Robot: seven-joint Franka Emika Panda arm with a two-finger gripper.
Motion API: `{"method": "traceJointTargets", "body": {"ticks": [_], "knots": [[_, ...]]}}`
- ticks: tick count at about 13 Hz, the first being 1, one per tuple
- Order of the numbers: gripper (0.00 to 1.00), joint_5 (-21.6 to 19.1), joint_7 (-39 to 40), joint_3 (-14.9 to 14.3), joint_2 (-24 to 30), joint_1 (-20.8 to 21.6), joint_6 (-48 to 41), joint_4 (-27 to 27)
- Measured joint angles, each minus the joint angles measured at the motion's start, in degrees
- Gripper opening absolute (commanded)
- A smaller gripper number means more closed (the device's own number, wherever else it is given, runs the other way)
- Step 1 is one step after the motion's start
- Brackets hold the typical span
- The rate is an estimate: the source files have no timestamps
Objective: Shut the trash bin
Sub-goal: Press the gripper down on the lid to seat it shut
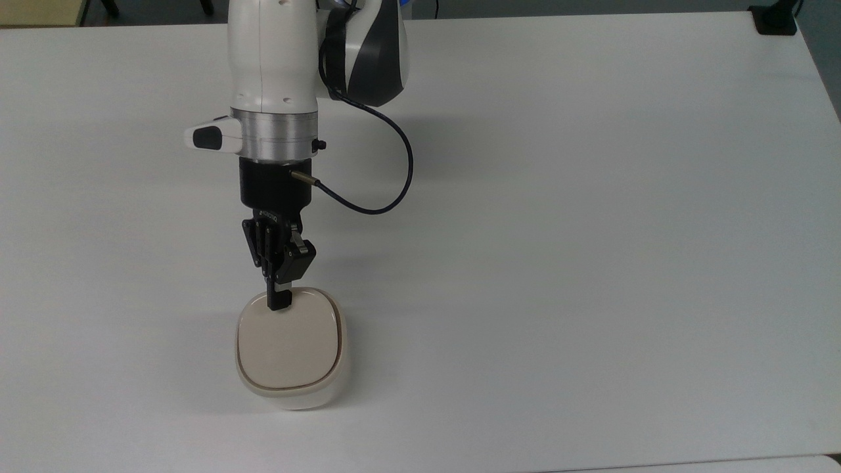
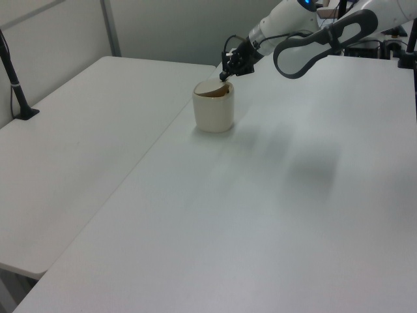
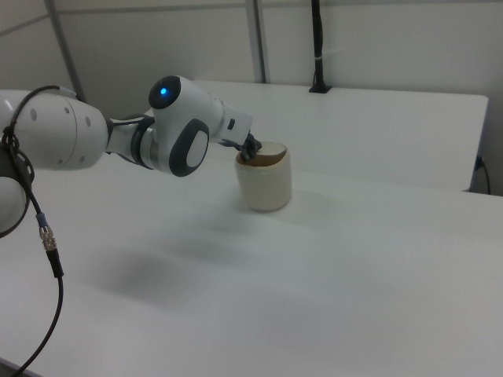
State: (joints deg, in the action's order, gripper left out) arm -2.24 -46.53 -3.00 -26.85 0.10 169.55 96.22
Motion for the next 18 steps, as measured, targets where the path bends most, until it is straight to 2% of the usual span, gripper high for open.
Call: {"method": "traceJointTargets", "body": {"ticks": [5, 16, 18], "knots": [[0.0, 0.0, 2.2, 0.0, -0.6, 0.0, 0.0, 1.6], [0.0, 0.0, 3.5, 0.0, -0.6, 0.0, -0.2, 1.5], [0.0, 0.0, 3.5, 0.0, 0.8, 0.0, -2.8, 1.3]]}}
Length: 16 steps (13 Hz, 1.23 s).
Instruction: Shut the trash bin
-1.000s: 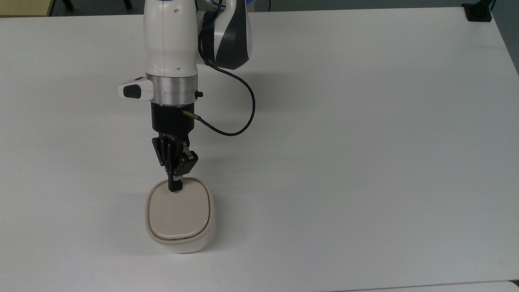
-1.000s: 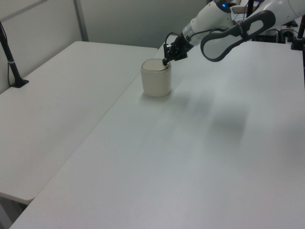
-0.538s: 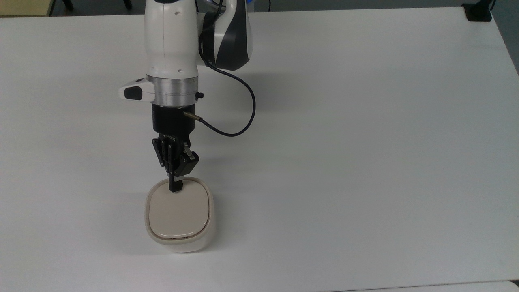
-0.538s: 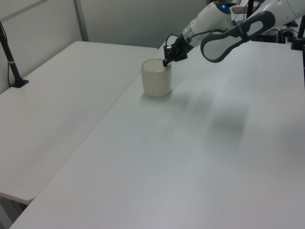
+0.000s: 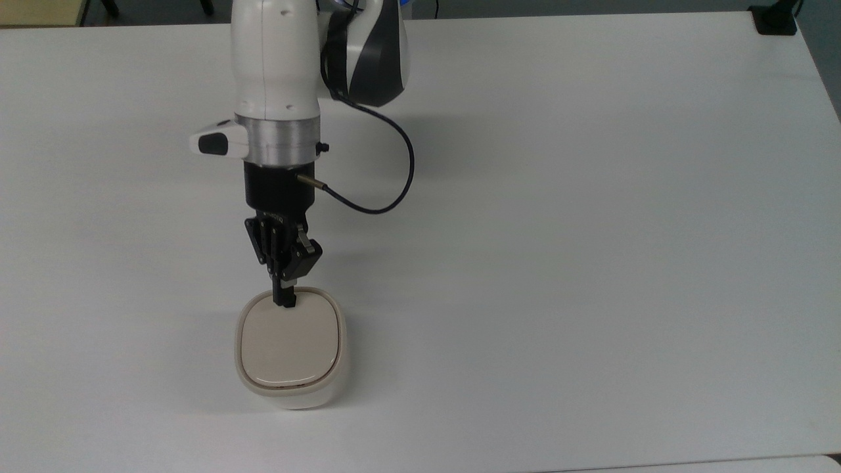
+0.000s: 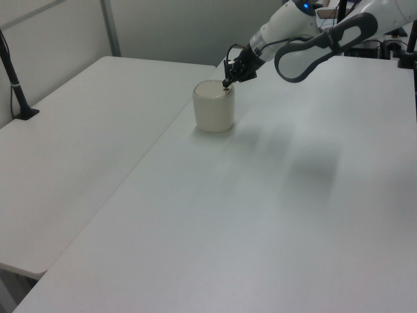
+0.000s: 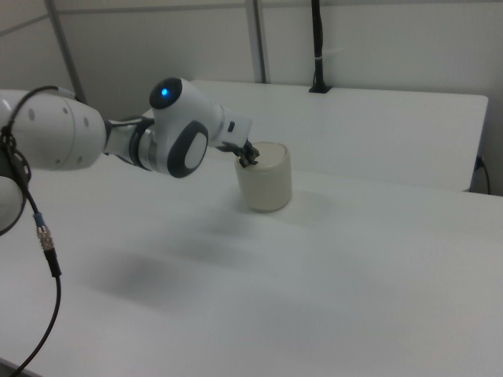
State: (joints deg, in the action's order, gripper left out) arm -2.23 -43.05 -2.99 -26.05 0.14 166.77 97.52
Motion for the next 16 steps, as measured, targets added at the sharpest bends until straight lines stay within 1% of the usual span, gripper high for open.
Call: {"method": "traceJointTargets", "body": {"ticks": [2, 4, 5, 6, 7, 8, 10, 11, 12, 13, 14, 16], "knots": [[0.0, 0.0, 0.0, 0.0, 3.7, 0.0, -6.7, -0.5], [0.04, 0.0, 0.0, 0.5, 10.3, 0.1, -19.0, -0.9], [0.11, 0.0, 0.0, 0.9, 12.4, 0.1, -23.5, -0.9], [0.2, 0.0, 0.0, 1.8, 15.4, 0.2, -30.5, -0.8], [0.36, 0.0, 0.0, 2.3, 17.1, 0.2, -34.7, -0.8], [0.45, 0.0, 0.0, 2.7, 19.3, 0.2, -40.2, -0.7], [0.67, 0.0, 0.0, 3.0, 21.9, 0.2, -46.6, -0.7], [0.79, 0.0, 0.2, 3.0, 23.1, 0.3, -49.5, -0.7], [0.85, 0.0, 1.0, 3.0, 24.9, 0.4, -53.3, -0.7], [0.94, 0.0, 1.7, 3.1, 25.9, 0.4, -55.7, -0.6], [1.0, 0.0, 2.7, 3.1, 26.8, 0.4, -58.2, -0.6], [1.0, 0.0, 6.7, 3.1, 28.6, 0.5, -63.0, -0.6]]}}
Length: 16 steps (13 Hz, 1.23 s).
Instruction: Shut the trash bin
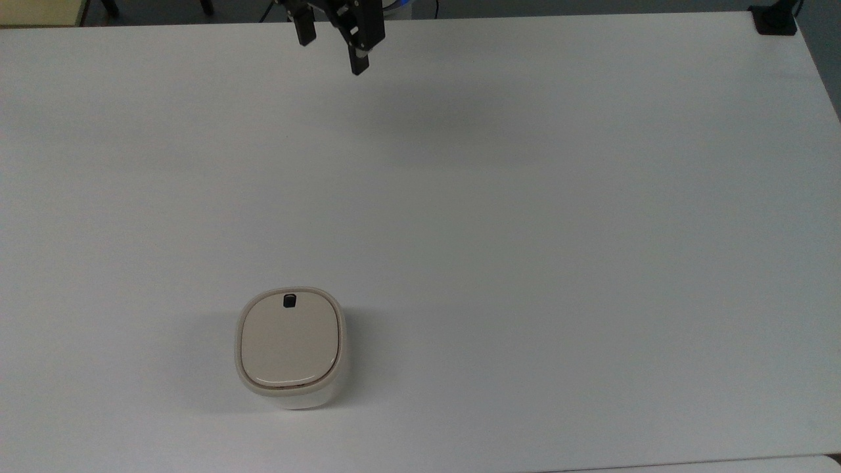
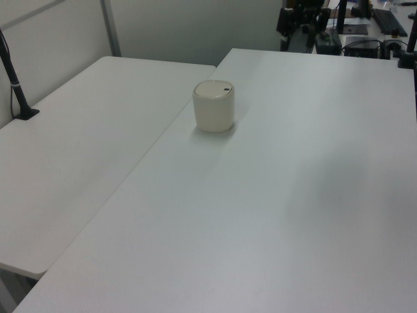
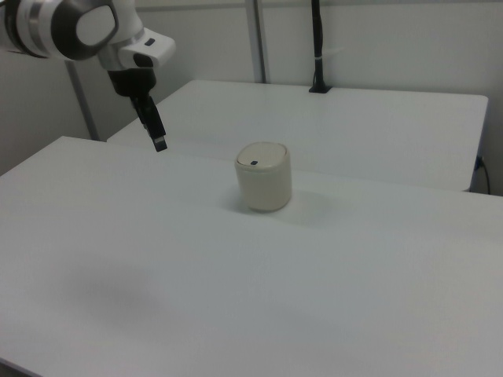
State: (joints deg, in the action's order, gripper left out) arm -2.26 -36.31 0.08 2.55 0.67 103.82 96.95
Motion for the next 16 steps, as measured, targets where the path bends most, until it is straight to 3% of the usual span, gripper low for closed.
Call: {"method": "traceJointTargets", "body": {"ticks": [3, 10, 16], "knots": [[1.0, -0.1, 9.7, 0.0, 1.3, 0.1, -4.4, 0.1], [1.0, 0.3, 23.4, -0.3, 1.2, -0.7, -4.7, -0.2], [1.0, 3.3, 32.4, -0.4, 0.8, -0.9, -4.7, -0.4]]}}
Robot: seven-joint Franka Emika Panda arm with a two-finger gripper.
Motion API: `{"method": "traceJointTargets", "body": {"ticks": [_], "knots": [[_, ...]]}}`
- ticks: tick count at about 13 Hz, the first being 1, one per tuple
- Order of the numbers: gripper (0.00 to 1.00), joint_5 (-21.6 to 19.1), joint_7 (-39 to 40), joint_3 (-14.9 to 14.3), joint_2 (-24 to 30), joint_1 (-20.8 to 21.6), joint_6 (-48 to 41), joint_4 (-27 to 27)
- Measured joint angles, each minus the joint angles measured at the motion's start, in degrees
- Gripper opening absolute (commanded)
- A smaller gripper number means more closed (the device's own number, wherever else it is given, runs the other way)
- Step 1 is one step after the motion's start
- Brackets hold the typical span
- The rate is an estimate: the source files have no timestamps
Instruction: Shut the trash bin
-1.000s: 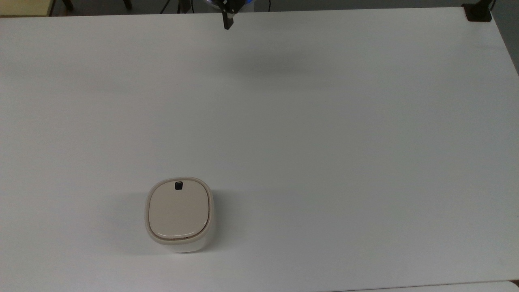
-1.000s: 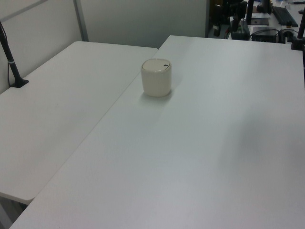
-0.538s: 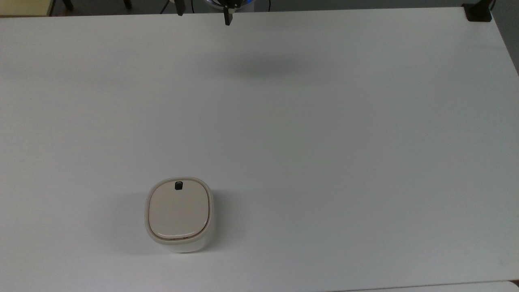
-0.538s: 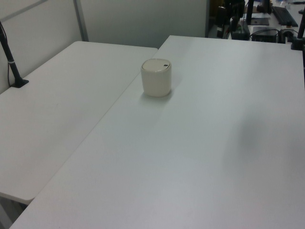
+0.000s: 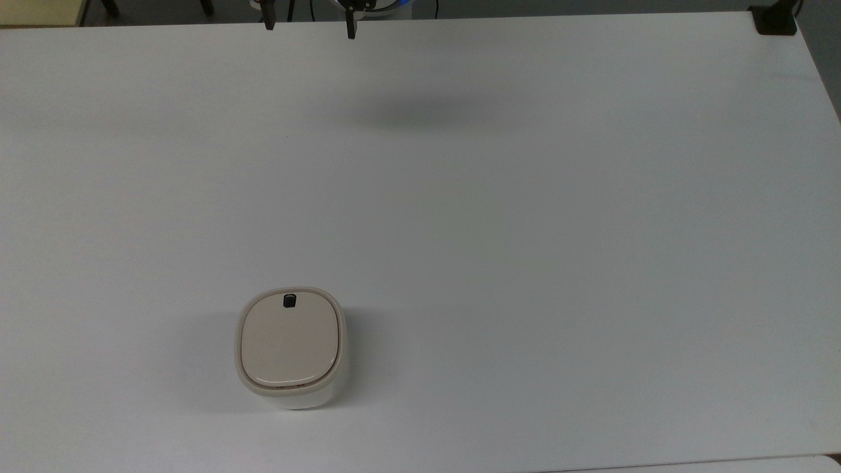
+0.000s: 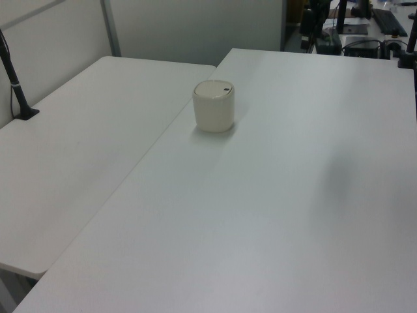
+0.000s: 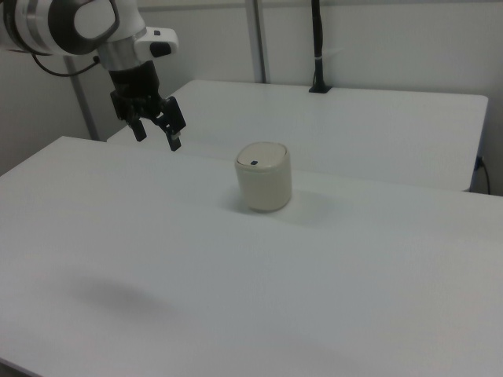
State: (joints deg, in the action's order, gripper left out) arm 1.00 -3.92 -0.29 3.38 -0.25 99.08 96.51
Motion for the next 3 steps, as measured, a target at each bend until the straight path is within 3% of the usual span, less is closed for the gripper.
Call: {"method": "traceJointTargets", "body": {"ticks": [3], "knots": [[1.0, 0.0, 1.5, 0.0, 0.0, -0.2, 0.0, -0.1]]}}
